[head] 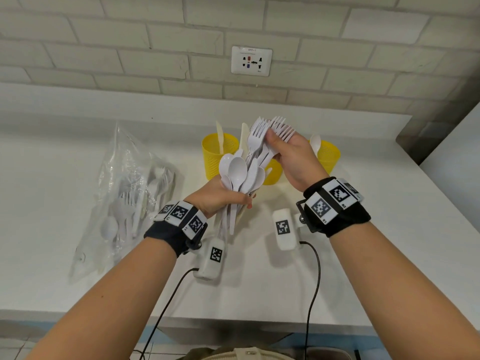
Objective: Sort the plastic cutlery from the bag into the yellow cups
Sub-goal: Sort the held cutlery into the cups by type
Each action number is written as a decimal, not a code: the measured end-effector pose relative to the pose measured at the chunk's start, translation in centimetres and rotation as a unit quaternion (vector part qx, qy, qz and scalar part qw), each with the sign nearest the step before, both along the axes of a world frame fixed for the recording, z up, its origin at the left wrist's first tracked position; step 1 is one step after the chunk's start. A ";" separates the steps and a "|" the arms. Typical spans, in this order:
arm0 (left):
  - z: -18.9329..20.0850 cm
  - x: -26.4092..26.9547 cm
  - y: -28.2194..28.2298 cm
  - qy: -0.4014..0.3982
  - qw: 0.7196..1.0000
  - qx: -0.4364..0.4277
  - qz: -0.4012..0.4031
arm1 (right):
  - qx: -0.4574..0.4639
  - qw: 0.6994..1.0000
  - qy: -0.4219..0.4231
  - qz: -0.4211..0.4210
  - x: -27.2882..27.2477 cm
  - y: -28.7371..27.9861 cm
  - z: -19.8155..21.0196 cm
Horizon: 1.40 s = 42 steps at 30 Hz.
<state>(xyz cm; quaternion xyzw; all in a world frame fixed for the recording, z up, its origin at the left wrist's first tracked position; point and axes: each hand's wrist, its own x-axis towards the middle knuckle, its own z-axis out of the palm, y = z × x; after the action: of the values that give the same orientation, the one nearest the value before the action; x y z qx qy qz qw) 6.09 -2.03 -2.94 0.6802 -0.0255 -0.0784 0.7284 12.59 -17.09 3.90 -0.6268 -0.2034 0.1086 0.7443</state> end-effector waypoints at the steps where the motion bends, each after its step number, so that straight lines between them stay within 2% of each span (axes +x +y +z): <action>1: 0.0 0.0 0.1 -0.002 1.000 0.001 -0.002 | -0.002 1.000 0.003 0.011 0.0 0.1 0.1; 6: -0.2 -0.2 0.5 -0.012 1.000 -0.011 -0.006 | -0.046 0.998 -0.015 0.032 -0.4 0.9 0.5; 10: -0.2 -0.2 1.1 -0.015 1.000 -0.012 -0.001 | -0.055 0.998 -0.025 0.006 -0.3 1.7 0.7; 14: -0.2 -0.1 2.2 -0.010 1.000 0.006 0.006 | -0.008 1.000 -0.006 -0.011 0.2 2.2 1.3; 22: -0.2 0.1 3.0 -0.027 0.999 0.022 0.006 | 0.156 0.984 0.050 0.065 -0.1 2.9 2.1; 28: -0.1 0.9 2.6 -0.030 0.999 0.019 0.004 | 0.034 0.999 -0.040 0.003 0.2 3.2 2.3; 32: 0.2 1.2 2.1 -0.030 1.000 0.004 -0.006 | 0.074 0.997 -0.005 -0.002 1.3 2.6 2.9; 38: -0.2 2.0 2.0 -0.018 1.000 0.008 0.023 | 0.138 0.990 0.007 0.001 2.5 2.1 4.0; 42: -0.2 2.4 1.4 -0.020 0.999 0.007 0.035 | 0.122 0.992 -0.014 0.009 2.7 2.2 3.6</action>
<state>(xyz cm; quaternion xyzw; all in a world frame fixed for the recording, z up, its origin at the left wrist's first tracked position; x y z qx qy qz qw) 8.53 -0.62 -3.18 0.6875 -0.0158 -0.0396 0.7250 15.32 -14.86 7.51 -0.5311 -0.2310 0.0816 0.8111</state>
